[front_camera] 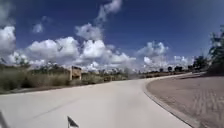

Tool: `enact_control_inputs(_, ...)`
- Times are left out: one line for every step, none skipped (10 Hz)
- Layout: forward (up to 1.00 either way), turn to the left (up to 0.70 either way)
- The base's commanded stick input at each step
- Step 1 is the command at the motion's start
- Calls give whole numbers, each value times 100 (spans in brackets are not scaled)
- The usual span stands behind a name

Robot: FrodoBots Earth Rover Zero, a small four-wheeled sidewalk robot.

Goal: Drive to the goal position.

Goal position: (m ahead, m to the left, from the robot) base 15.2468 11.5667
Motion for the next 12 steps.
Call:
enact_control_inputs(70,-11)
enact_control_inputs(70,-14)
enact_control_inputs(70,-14)
enact_control_inputs(70,-4)
enact_control_inputs(70,0)
enact_control_inputs(70,-1)
enact_control_inputs(70,-8)
enact_control_inputs(70,-13)
enact_control_inputs(70,-14)
enact_control_inputs(70,-13)
enact_control_inputs(70,-5)
enact_control_inputs(70,0)
